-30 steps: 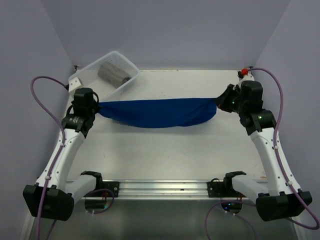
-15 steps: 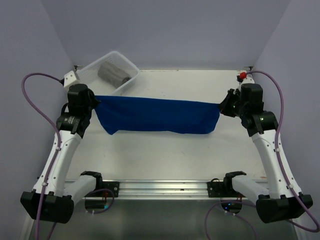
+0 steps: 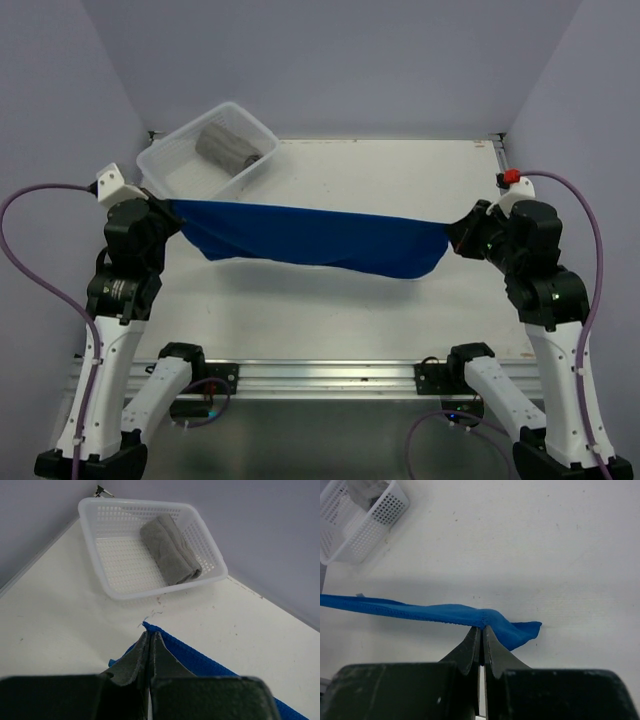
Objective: Roll the towels
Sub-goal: Flatten the towel, then fold the towel
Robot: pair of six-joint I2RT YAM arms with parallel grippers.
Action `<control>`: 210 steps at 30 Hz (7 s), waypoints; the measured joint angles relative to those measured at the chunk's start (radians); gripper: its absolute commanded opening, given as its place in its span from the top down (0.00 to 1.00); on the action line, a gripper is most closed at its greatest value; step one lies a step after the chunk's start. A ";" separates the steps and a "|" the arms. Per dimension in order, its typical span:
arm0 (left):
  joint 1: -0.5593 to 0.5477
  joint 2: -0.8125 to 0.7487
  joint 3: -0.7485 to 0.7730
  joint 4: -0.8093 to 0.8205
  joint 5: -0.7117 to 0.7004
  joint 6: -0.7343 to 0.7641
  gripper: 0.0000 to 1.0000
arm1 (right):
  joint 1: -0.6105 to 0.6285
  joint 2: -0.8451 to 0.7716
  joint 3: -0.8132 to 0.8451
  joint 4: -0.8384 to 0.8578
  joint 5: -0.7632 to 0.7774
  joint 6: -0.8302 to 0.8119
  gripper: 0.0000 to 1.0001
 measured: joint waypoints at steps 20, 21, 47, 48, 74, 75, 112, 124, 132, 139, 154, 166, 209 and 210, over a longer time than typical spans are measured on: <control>0.000 0.375 -0.069 0.074 -0.021 -0.017 1.00 | 0.000 0.284 -0.147 0.077 0.080 0.091 1.00; 0.000 0.423 -0.065 0.092 -0.020 -0.021 1.00 | -0.001 0.327 -0.150 0.099 0.093 0.091 1.00; 0.000 0.703 -0.039 0.335 0.005 -0.025 1.00 | -0.002 0.671 -0.134 0.414 0.237 -0.051 1.00; 0.000 0.697 -0.051 0.338 0.006 -0.026 1.00 | -0.002 0.657 -0.142 0.415 0.237 -0.056 1.00; 0.000 0.489 -0.266 0.303 -0.014 -0.085 1.00 | 0.001 0.351 -0.364 0.342 0.152 -0.056 1.00; 0.000 0.484 -0.271 0.302 -0.015 -0.086 1.00 | 0.001 0.345 -0.370 0.340 0.148 -0.054 1.00; 0.000 0.336 -0.464 0.263 -0.033 -0.154 1.00 | 0.001 0.261 -0.582 0.311 0.068 0.026 0.95; 0.000 0.290 -0.541 0.274 -0.038 -0.156 0.90 | 0.011 0.249 -0.606 0.316 0.063 0.031 0.80; 0.002 0.259 -0.580 0.292 -0.043 -0.151 0.76 | 0.018 0.222 -0.606 0.308 0.076 0.034 0.73; 0.006 0.217 -0.600 0.297 -0.038 -0.151 0.73 | 0.023 0.192 -0.607 0.295 0.072 0.035 0.72; 0.007 0.257 -0.558 0.318 -0.006 -0.128 0.69 | 0.038 0.093 -0.636 0.298 0.026 0.060 0.68; 0.007 0.449 -0.402 0.338 0.023 -0.094 0.63 | 0.041 0.306 -0.525 0.306 0.144 0.136 0.59; 0.007 0.772 -0.300 0.383 -0.005 -0.047 0.83 | -0.005 0.683 -0.360 0.430 0.263 0.147 0.65; 0.007 0.775 -0.300 0.385 -0.005 -0.047 0.76 | -0.005 0.687 -0.357 0.430 0.264 0.145 0.65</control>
